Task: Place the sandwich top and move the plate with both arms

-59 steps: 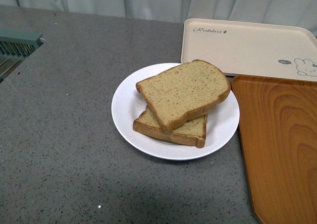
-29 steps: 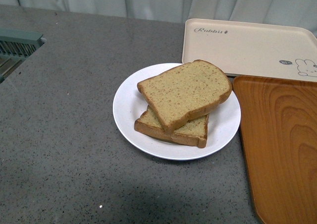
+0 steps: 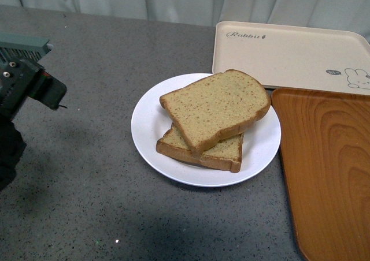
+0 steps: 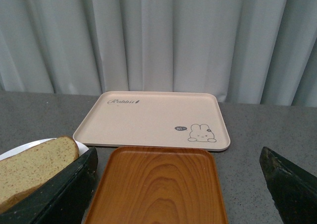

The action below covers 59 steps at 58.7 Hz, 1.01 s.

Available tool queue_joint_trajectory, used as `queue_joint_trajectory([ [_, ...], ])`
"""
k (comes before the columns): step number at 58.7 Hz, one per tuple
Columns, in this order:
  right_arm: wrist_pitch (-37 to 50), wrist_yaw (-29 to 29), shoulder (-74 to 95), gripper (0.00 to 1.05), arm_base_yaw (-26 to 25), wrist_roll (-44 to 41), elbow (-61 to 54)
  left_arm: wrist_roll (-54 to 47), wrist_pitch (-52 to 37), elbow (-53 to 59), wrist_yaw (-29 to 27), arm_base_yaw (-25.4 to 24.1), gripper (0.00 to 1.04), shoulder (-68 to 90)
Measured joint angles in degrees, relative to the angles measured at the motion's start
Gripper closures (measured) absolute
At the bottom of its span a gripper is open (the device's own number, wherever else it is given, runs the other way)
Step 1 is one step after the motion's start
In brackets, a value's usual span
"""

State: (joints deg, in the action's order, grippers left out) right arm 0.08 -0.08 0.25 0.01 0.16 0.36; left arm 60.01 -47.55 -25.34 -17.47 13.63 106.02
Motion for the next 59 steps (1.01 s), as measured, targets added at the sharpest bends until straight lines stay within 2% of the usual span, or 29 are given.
queue_joint_trajectory([
  [23,0.0,0.0,0.0,0.09,0.0,0.0,0.0,6.2,-2.6,-8.9,3.1,4.7,0.06,10.0],
  [31,0.0,0.0,0.0,0.09,0.0,0.0,0.0,10.9,-3.0,-11.9,5.3,7.6,0.06,11.5],
  [47,0.0,0.0,0.0,0.09,0.0,0.0,0.0,18.5,-3.3,-12.7,5.6,12.1,0.06,12.3],
  [59,0.0,0.0,0.0,0.09,0.0,0.0,0.0,20.4,-3.3,-12.7,5.8,13.2,0.06,12.3],
])
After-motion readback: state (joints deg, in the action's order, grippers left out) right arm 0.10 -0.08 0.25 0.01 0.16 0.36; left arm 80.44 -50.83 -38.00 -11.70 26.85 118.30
